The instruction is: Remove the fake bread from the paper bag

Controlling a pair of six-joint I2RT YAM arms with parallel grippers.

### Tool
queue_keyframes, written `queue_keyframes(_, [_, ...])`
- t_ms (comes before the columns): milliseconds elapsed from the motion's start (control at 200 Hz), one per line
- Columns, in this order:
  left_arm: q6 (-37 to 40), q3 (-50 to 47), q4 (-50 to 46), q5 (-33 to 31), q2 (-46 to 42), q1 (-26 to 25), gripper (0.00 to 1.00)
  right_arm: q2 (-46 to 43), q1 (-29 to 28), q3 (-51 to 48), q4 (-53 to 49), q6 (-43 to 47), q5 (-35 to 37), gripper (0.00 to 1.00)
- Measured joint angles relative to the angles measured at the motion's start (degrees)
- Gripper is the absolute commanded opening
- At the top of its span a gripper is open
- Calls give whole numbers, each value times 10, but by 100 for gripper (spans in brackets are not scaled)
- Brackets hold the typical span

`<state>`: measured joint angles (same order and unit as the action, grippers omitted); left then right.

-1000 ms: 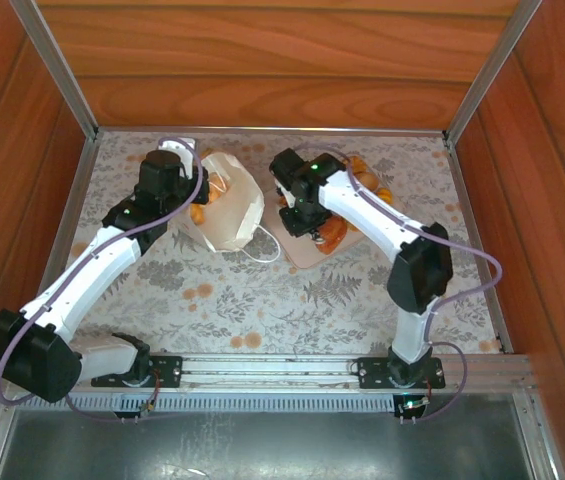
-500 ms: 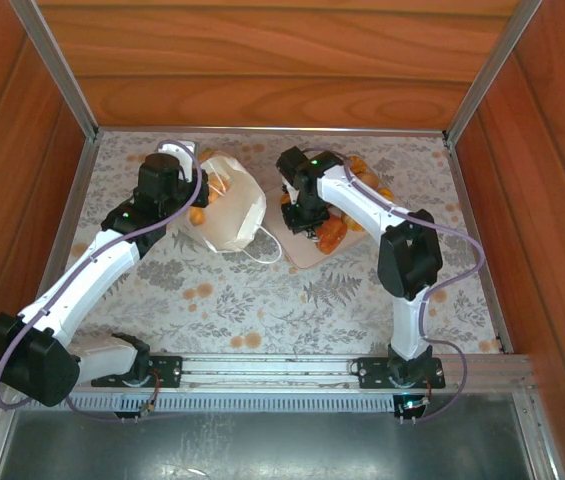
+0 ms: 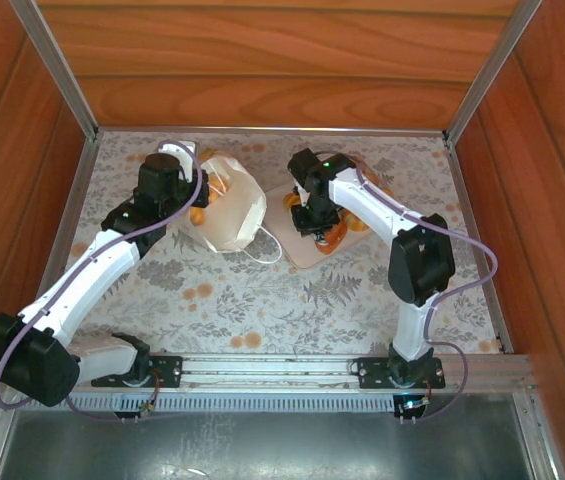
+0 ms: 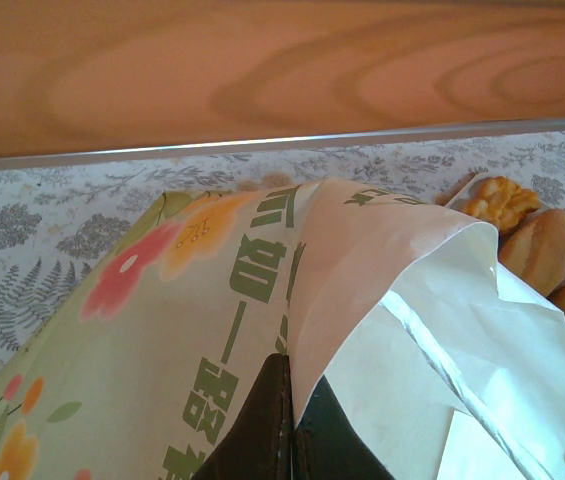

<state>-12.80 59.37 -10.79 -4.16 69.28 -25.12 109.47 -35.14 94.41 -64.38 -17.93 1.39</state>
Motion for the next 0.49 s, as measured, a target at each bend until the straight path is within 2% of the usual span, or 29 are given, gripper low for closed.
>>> queue_keyframes(265, [47,0,-11,7,-7,2,0,-15,0,-18,1,-2,-37,31])
queue_keyframes(495, [115,-19,-14,24,-27,4,0,-130,0,-51,0,-32,-60,32])
